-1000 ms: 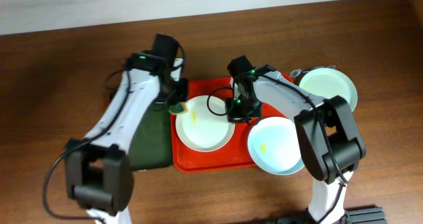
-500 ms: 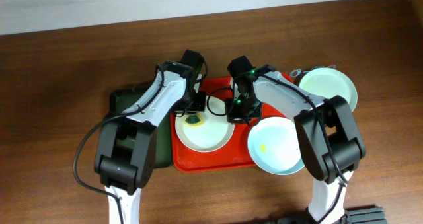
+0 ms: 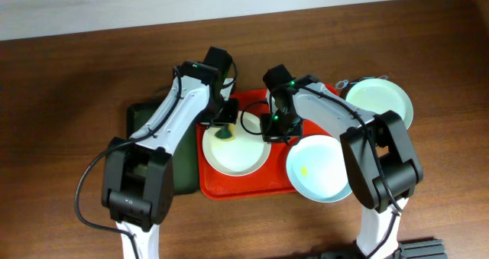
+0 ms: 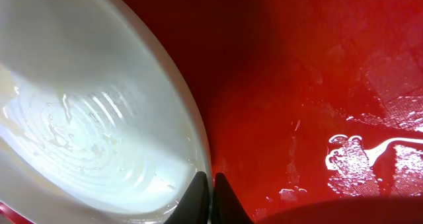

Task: Clean dirty plates on tray and stack at the side
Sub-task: 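Scrub the white plate with the sponge in the left gripper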

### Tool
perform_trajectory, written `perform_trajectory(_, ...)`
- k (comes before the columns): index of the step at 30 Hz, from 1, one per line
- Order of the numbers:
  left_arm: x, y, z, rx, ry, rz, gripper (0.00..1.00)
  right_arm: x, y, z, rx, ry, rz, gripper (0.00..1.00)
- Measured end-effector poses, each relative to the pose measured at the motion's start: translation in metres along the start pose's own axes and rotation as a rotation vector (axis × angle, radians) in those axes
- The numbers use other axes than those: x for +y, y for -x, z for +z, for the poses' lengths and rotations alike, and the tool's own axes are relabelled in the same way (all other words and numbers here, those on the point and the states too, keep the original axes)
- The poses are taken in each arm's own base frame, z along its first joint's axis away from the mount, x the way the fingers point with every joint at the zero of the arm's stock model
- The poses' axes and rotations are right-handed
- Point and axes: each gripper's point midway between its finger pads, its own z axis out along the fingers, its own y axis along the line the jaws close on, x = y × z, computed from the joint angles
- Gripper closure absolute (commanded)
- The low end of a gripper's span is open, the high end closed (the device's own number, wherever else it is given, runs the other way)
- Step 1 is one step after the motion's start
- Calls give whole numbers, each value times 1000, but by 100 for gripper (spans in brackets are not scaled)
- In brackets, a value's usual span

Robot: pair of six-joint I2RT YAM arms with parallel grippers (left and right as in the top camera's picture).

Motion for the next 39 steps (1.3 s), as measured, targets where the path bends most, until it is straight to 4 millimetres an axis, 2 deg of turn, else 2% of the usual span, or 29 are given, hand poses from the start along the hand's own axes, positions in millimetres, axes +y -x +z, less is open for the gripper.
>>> perform_trajectory(4, 11, 1, 4, -3, 60, -26, 100, 0, 0, 0, -1, 0, 0, 96)
perform_trajectory(6, 15, -4, 19, 32, 76, -40, 100, 0, 0, 0, -2, 1, -1, 96)
perform_trajectory(8, 18, -15, 43, 101, 71, -49, 100, 0, 0, 0, -2, 1, -2, 96)
perform_trajectory(11, 15, -18, 47, 127, 33, -52, 100, 0, 0, 0, -2, 1, -1, 96)
perform_trajectory(13, 6, -21, 48, 155, -60, -32, 100, 0, 0, 0, 0, -1, 0, 96)
perform_trajectory(18, -26, -28, 41, 182, -219, 11, 100, 0, -1, 0, 2, -2, 0, 96)
perform_trajectory(20, -27, -25, 24, 145, -206, 24, 100, -1, -1, 0, 2, -2, 0, 96)
perform_trajectory(24, -11, -21, -22, 43, -82, 11, 100, -1, -1, 0, 2, -2, -1, 96)
perform_trajectory(28, 2, -24, -17, 40, -15, 0, 100, -1, -1, 0, 2, -2, 0, 96)
perform_trajectory(35, 3, -23, -13, 32, -9, 3, 100, -1, -1, 0, 2, -2, 0, 96)
perform_trajectory(39, 5, -26, -2, 35, -7, 4, 100, 0, -1, 0, 2, -1, 0, 96)
